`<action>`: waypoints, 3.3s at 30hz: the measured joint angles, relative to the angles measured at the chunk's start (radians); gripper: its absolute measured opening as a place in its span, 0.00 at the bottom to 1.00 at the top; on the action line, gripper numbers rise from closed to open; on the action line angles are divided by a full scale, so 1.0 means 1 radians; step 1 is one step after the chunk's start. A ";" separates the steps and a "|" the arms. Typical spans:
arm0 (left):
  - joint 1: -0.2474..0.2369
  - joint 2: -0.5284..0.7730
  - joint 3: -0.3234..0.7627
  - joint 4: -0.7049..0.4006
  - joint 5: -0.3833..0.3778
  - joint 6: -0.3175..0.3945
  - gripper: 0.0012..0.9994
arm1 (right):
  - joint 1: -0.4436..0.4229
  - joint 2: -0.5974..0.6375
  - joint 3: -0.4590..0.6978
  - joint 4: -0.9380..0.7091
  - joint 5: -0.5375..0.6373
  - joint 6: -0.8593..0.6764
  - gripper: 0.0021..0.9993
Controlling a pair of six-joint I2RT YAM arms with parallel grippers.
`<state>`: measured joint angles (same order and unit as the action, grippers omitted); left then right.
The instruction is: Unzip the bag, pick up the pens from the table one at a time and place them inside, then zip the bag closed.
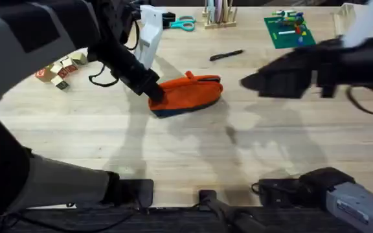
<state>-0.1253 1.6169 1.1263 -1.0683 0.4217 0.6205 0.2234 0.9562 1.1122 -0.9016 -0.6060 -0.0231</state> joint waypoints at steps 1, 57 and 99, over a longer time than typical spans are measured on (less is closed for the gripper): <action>0.000 0.000 0.000 0.002 -0.001 0.000 0.04 | 0.031 0.017 0.000 0.015 0.004 0.000 1.00; 0.000 0.000 0.000 0.015 -0.008 0.000 0.04 | 0.397 0.676 0.003 0.574 0.440 0.333 0.54; -0.002 0.000 0.018 0.025 0.032 0.000 0.04 | 0.397 0.571 0.000 0.545 0.448 0.328 0.03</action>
<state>-0.1268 1.6165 1.1439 -1.0435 0.4541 0.6207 0.6205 1.5269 1.1124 -0.3570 -0.1578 0.3054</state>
